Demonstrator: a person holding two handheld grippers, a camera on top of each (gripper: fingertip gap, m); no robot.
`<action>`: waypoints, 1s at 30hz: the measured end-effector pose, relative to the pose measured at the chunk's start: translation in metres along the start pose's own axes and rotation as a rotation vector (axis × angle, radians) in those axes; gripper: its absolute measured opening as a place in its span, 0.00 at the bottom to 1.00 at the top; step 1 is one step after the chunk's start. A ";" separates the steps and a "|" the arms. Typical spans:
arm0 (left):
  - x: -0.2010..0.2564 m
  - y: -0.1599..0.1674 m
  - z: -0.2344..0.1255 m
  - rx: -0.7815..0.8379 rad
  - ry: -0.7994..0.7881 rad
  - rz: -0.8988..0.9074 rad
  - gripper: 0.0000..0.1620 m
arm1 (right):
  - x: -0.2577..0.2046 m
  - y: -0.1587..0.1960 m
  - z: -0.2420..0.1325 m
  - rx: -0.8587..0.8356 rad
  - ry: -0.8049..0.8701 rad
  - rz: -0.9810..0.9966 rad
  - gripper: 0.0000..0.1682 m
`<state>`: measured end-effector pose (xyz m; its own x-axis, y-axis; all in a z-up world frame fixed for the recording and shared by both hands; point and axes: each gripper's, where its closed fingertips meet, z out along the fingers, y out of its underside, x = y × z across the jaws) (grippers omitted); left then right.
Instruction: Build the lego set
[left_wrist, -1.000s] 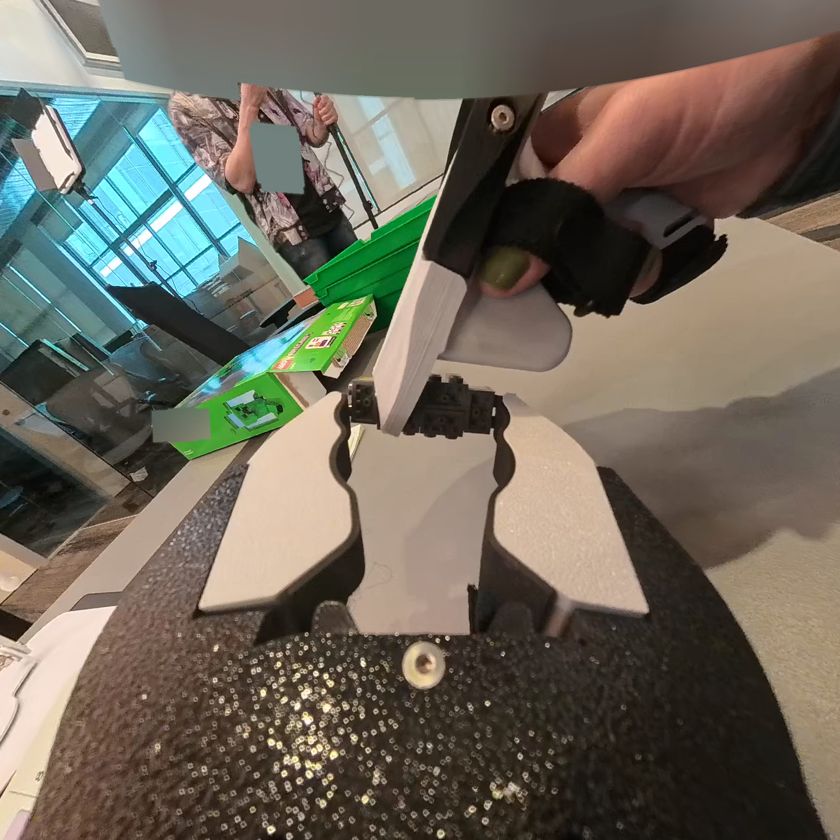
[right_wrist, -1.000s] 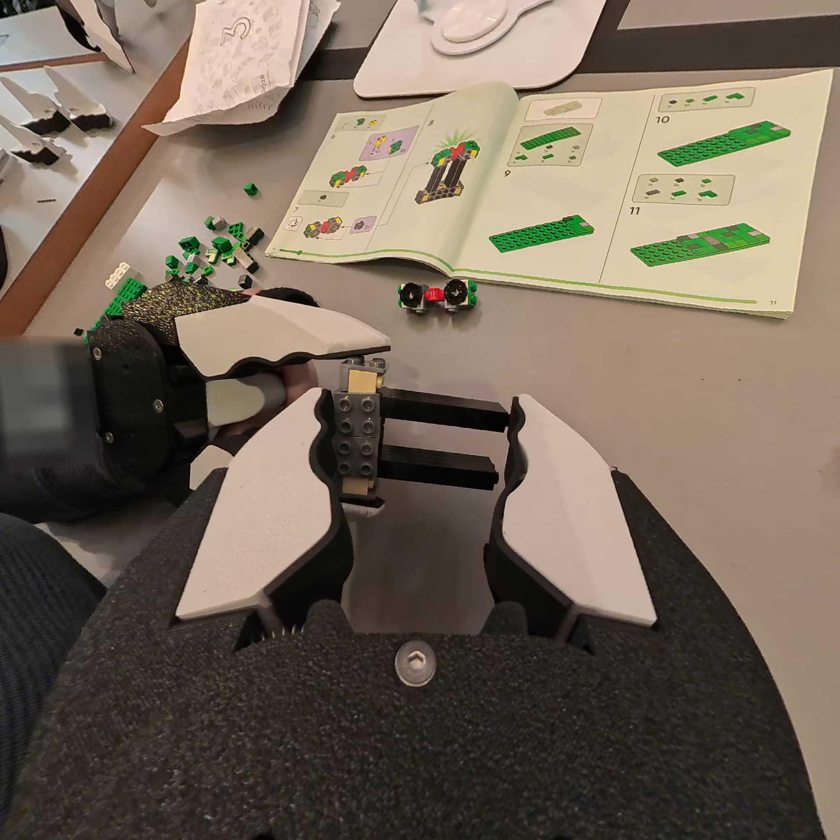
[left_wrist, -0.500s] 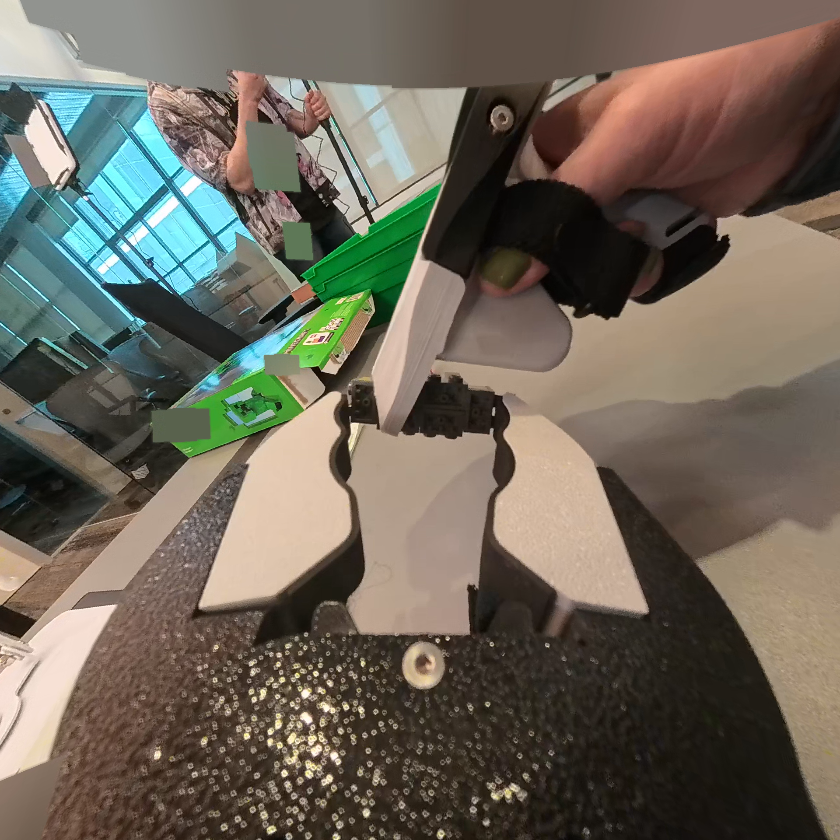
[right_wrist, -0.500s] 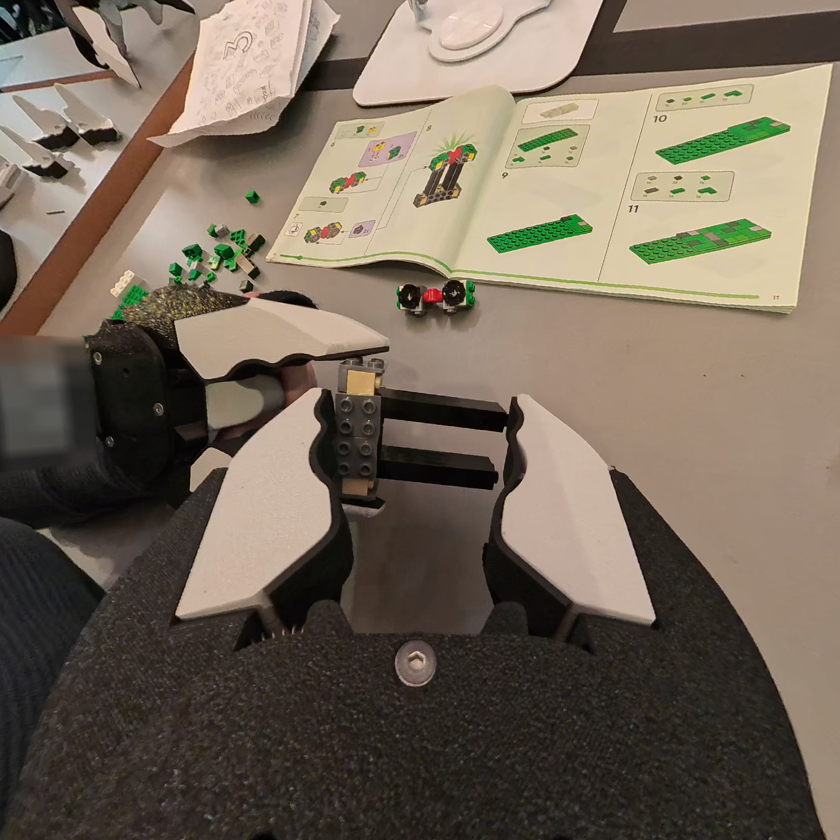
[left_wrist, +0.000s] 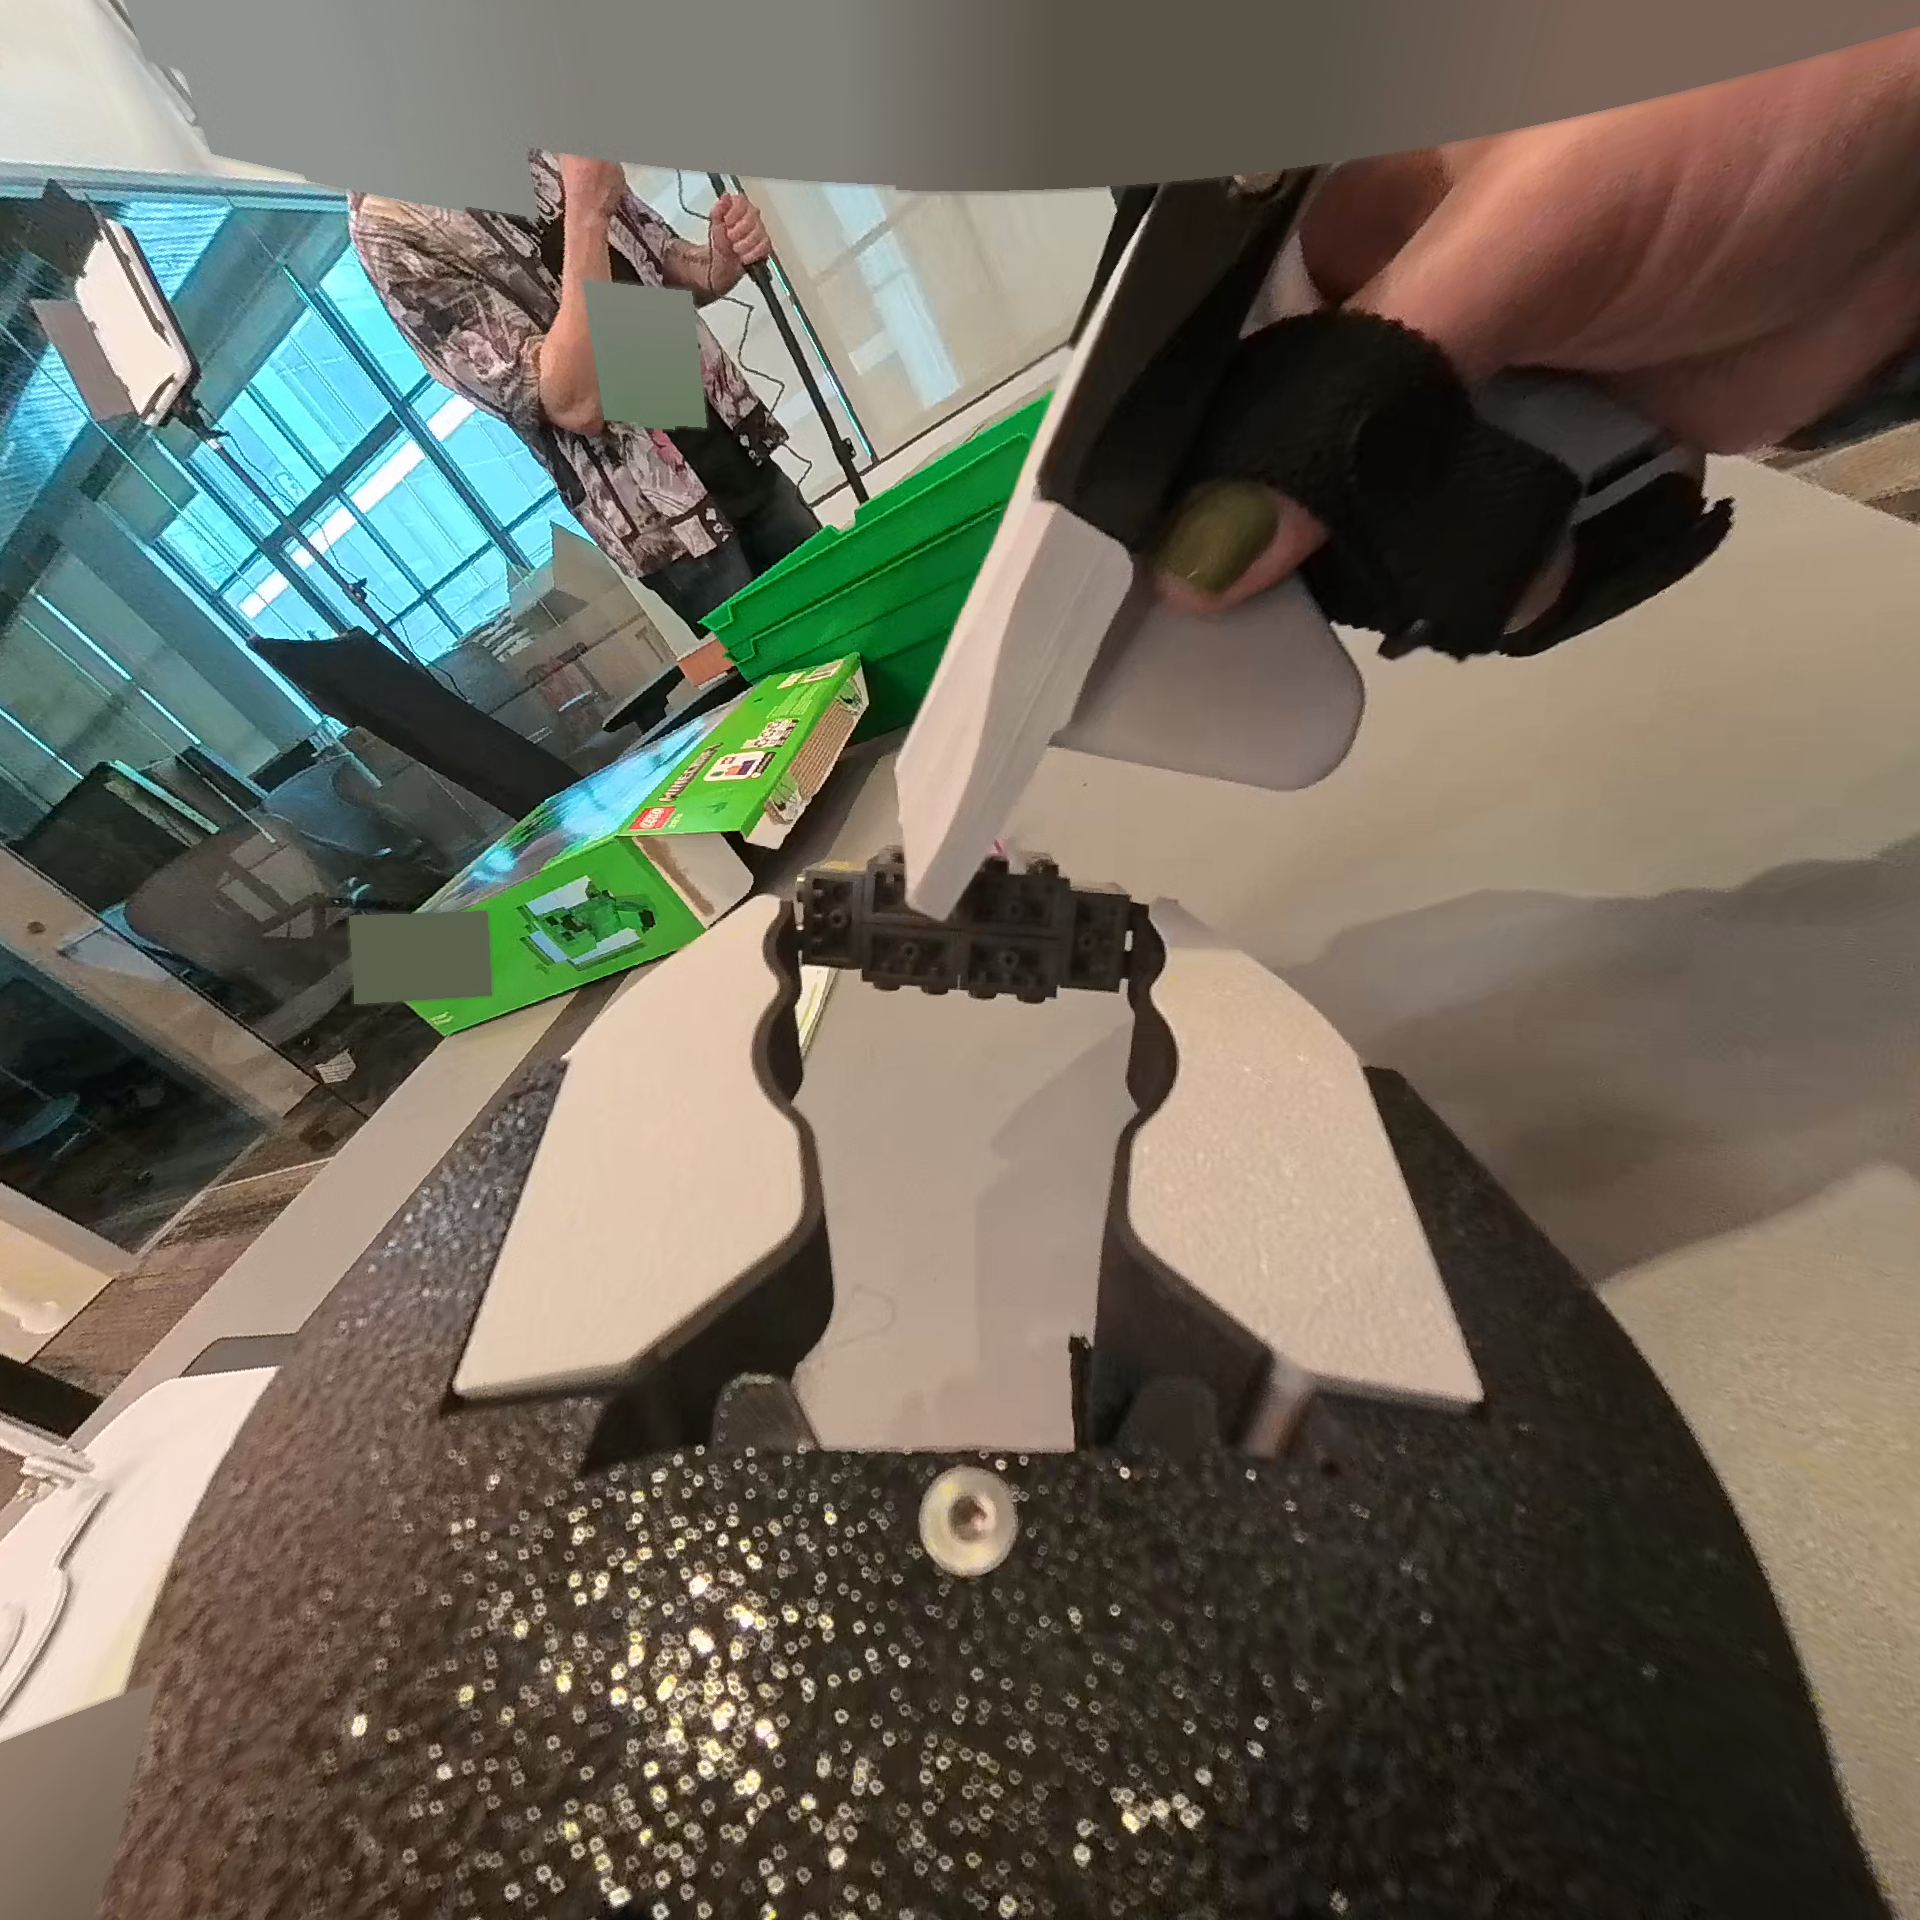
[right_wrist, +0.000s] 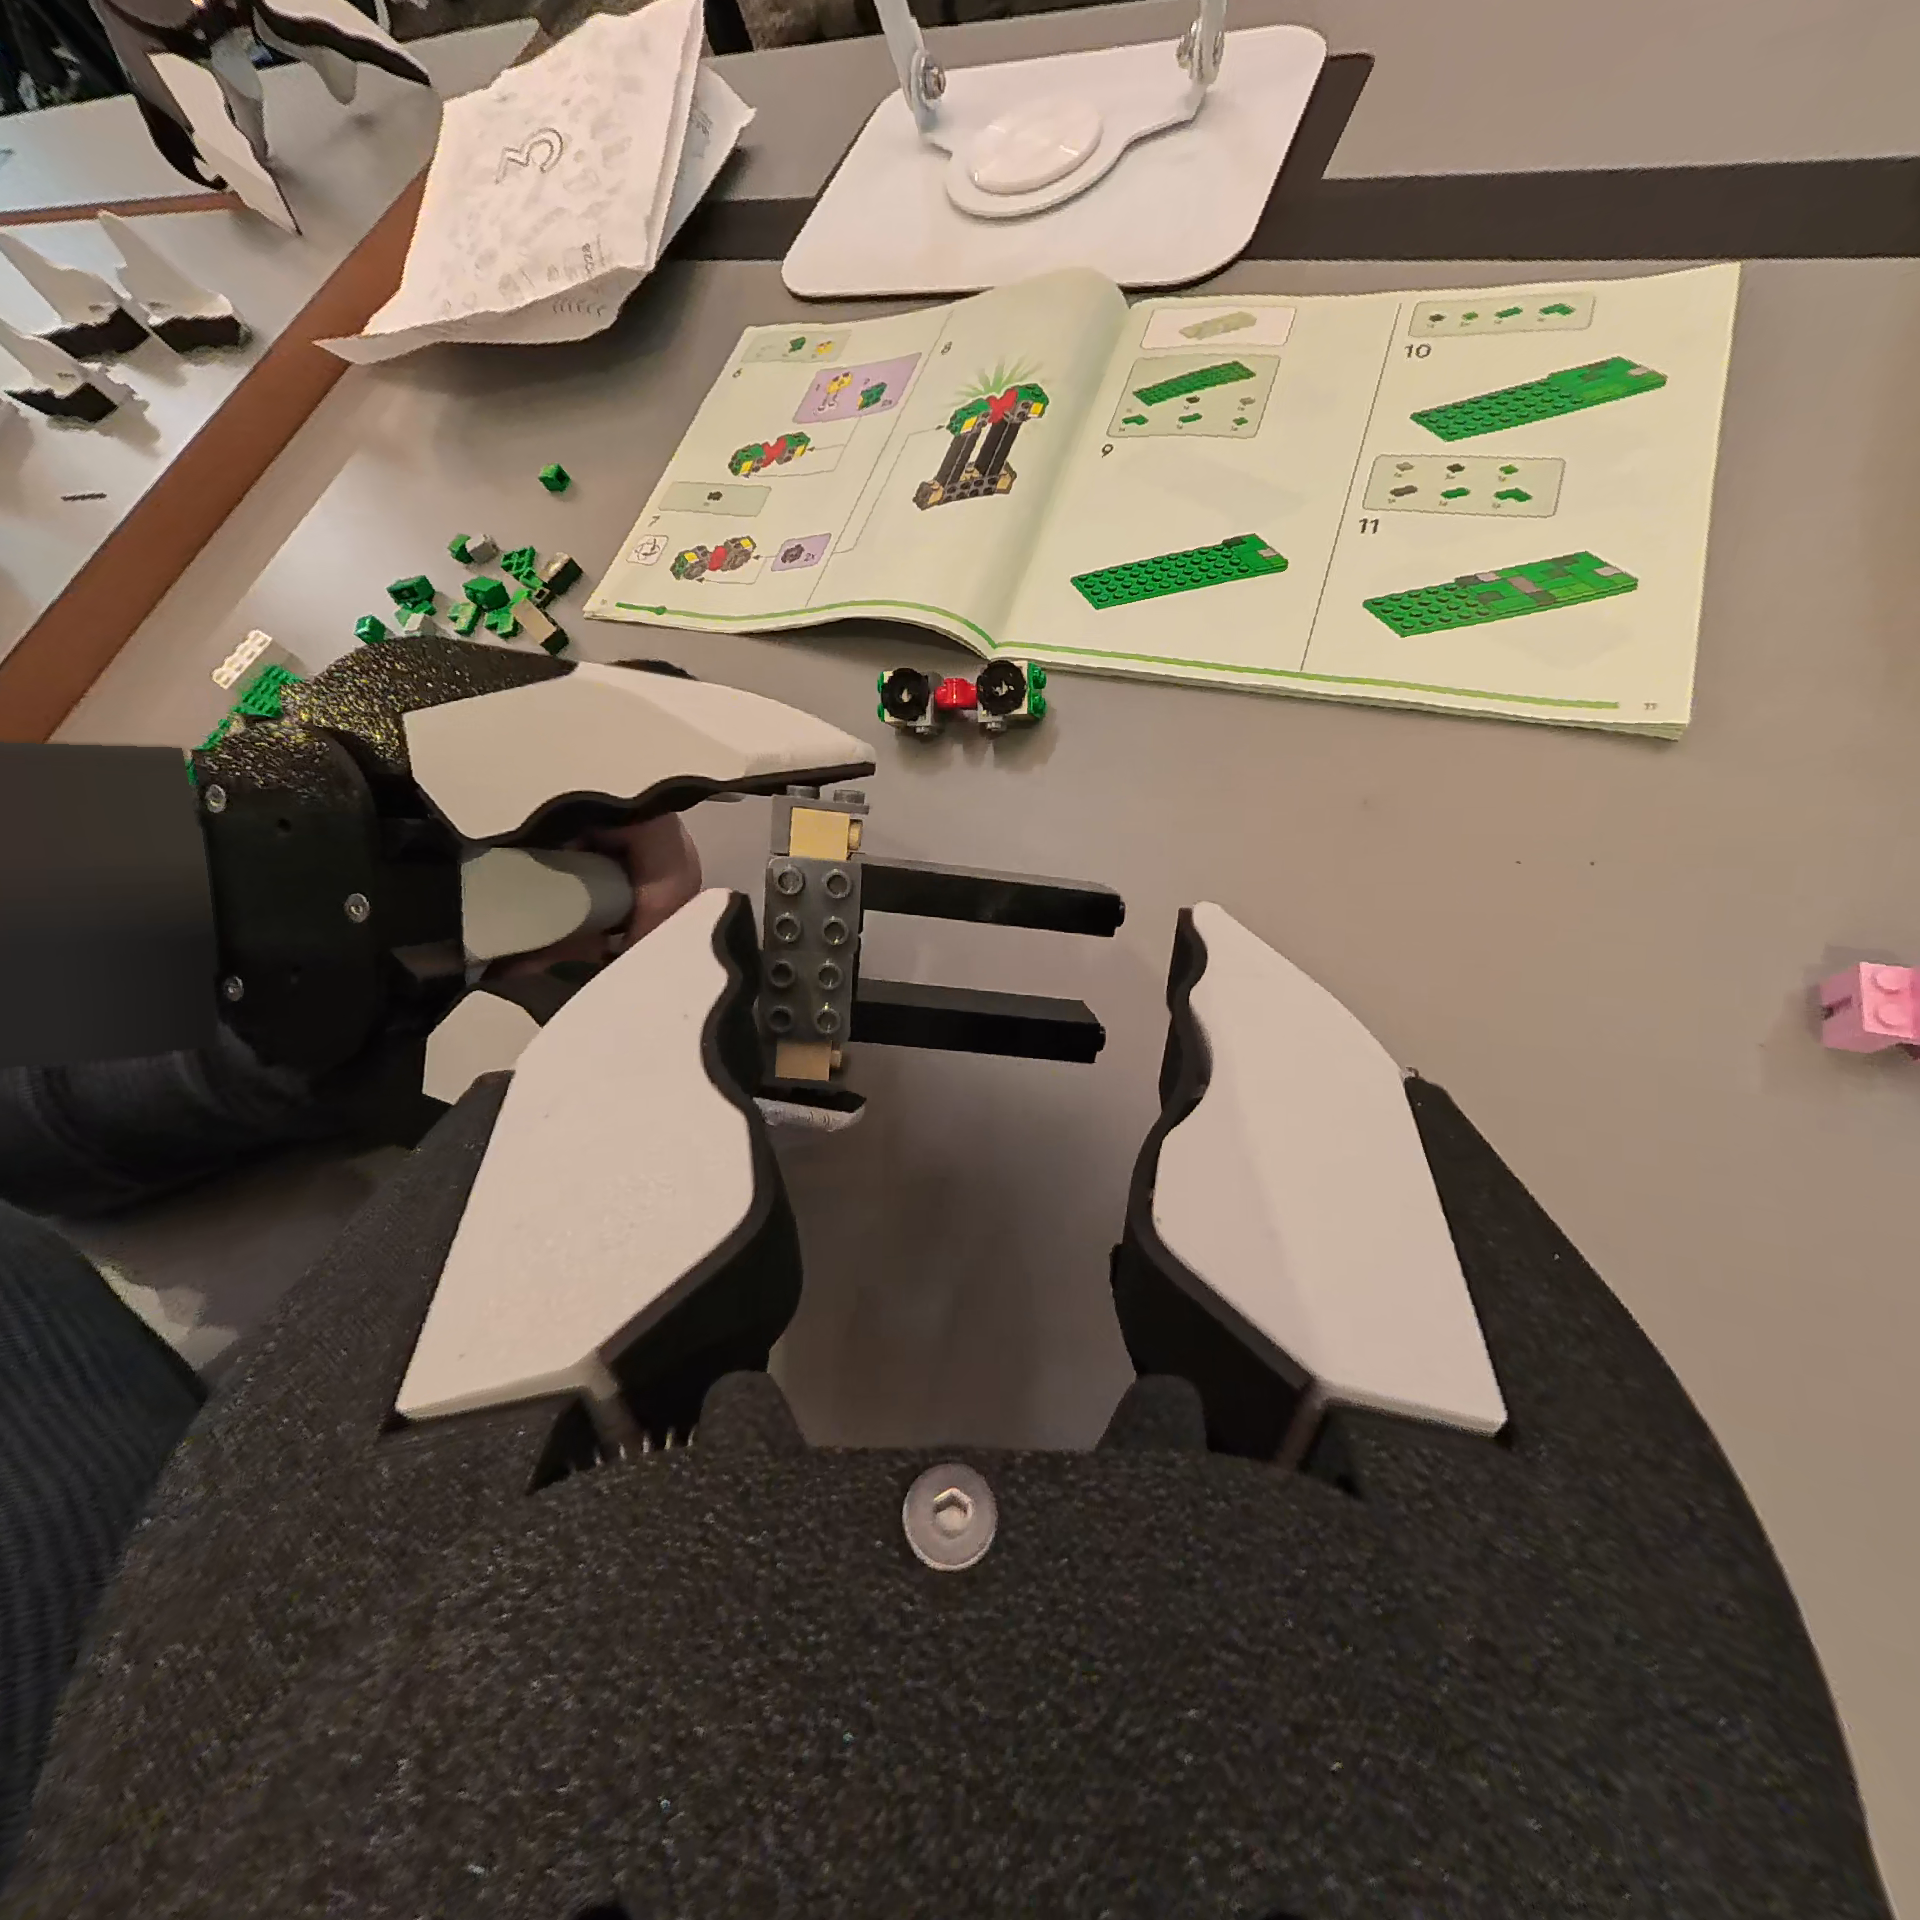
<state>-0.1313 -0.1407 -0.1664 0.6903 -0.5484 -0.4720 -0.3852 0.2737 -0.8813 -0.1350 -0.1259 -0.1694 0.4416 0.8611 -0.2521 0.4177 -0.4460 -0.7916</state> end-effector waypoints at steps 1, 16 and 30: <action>0.000 -0.001 0.000 0.003 0.001 0.002 0.37 | 0.001 -0.001 0.000 -0.002 0.002 -0.003 0.45; 0.003 -0.004 -0.001 0.021 0.003 0.035 0.37 | -0.007 0.003 0.005 -0.058 -0.059 -0.029 0.42; -0.023 -0.013 -0.012 0.170 0.014 -0.254 0.37 | -0.003 -0.031 -0.025 0.187 -0.064 -0.126 0.57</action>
<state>-0.1496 -0.1417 -0.1440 0.7425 -0.6265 -0.2370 -0.0931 0.2540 -0.9627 -0.1295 -0.1205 -0.1302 0.3417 0.9235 -0.1744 0.3095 -0.2858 -0.9069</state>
